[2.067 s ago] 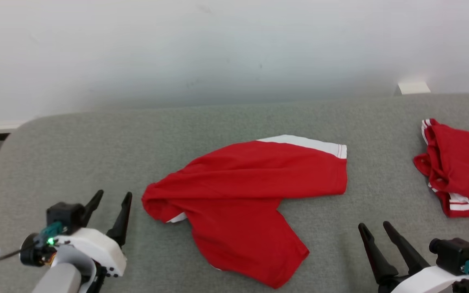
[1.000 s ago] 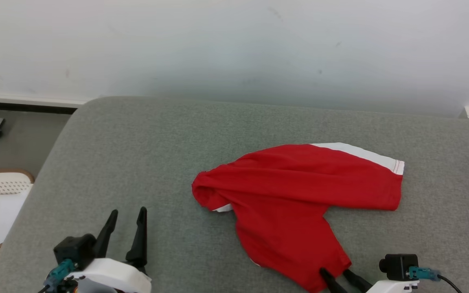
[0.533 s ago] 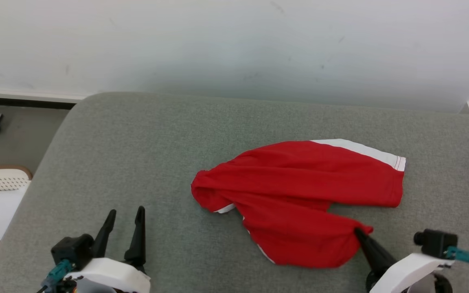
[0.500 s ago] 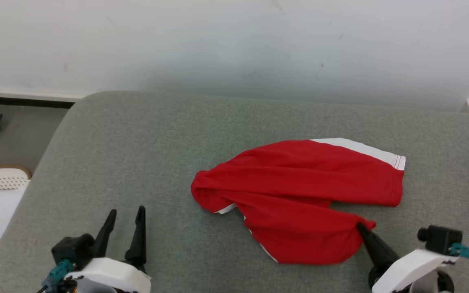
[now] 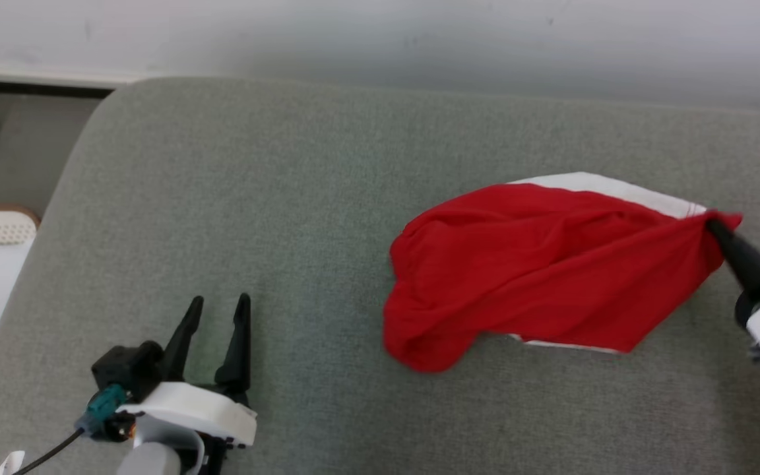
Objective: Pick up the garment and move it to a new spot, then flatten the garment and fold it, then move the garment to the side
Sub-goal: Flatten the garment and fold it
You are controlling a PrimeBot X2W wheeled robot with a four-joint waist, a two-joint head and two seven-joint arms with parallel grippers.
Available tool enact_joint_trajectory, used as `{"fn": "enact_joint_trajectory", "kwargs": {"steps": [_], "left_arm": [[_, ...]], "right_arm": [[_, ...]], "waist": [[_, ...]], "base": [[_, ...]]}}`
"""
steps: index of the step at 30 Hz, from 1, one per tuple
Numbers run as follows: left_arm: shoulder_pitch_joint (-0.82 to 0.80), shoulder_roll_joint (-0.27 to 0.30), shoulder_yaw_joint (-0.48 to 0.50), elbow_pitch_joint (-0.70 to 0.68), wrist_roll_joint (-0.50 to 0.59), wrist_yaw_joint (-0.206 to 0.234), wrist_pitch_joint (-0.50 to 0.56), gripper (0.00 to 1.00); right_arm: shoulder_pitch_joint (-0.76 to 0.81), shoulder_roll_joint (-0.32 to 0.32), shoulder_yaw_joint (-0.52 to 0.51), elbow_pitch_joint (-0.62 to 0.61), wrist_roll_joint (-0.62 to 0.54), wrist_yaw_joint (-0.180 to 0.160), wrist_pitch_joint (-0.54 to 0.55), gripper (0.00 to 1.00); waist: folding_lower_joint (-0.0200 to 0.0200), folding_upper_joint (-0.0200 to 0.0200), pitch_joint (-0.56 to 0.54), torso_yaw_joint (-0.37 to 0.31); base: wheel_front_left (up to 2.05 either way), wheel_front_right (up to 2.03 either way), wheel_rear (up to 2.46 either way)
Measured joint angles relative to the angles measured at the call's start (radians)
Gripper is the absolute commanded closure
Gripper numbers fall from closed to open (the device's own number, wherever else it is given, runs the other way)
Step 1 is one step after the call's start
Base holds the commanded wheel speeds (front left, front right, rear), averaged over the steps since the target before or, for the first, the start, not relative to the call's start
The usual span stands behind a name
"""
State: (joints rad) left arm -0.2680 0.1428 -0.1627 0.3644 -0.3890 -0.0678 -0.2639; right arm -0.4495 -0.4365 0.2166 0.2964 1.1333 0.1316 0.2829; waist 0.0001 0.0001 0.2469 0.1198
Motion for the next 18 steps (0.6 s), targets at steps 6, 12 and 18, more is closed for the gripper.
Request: {"fn": "enact_joint_trajectory", "kwargs": {"steps": [6, 12, 18], "left_arm": [[-0.023, -0.02, 0.003, 0.014, 0.011, -0.014, 0.0, 0.0], [-0.022, -0.042, 0.009, 0.033, 0.02, -0.024, 0.0, 0.0], [0.002, -0.044, 0.02, 0.043, 0.041, -0.03, 0.0, 0.0]], "right_arm": [[-0.148, -0.006, 0.009, 0.154, -0.071, 0.0, 0.058, 1.0], [-0.176, 0.032, 0.03, 0.288, -0.143, 0.0, 0.022, 0.0], [-0.118, 0.02, 0.05, 0.258, -0.186, 0.0, -0.071, 0.0]], "waist": [[0.0, 0.0, 0.047, 0.037], [0.0, 0.0, 0.015, 0.056], [0.0, 0.0, -0.057, 0.043]], "base": [[0.0, 0.0, 0.0], [0.0, 0.0, 0.0], [0.0, 0.0, 0.0]]}}
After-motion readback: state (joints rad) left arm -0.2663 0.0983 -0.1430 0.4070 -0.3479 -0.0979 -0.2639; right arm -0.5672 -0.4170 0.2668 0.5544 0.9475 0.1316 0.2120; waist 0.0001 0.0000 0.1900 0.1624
